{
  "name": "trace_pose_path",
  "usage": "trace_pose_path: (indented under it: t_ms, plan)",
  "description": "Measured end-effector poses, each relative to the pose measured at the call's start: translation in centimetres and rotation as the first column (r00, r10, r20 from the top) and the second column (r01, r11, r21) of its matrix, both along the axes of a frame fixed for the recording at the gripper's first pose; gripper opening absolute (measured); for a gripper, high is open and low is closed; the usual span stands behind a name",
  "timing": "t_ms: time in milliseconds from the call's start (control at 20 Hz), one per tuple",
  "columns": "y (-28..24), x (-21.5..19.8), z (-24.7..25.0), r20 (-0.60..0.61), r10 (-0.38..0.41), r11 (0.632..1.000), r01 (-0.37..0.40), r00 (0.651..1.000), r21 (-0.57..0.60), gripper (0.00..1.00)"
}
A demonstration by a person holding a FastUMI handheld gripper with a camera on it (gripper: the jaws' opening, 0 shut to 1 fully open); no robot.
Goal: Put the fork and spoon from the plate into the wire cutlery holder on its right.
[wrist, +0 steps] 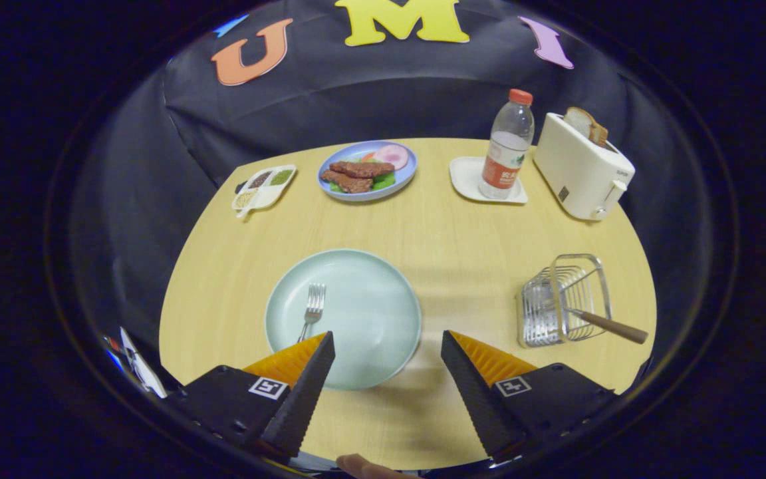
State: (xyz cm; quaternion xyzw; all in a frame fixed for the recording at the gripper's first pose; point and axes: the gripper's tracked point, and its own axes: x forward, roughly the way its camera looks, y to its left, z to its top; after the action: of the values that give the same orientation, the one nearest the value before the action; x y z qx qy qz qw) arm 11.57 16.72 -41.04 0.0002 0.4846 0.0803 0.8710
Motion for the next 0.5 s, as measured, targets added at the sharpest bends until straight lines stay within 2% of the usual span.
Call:
trace_pose_path:
  t_ms: [300,500]
  plan:
    - [4.9,-1.1,-2.6,-0.02,-0.012,1.0,0.012,1.0,0.008,0.95]
    - [6.9,-1.4,-4.6,-0.017,-0.033,0.999,0.033,0.999,-0.031,0.82]
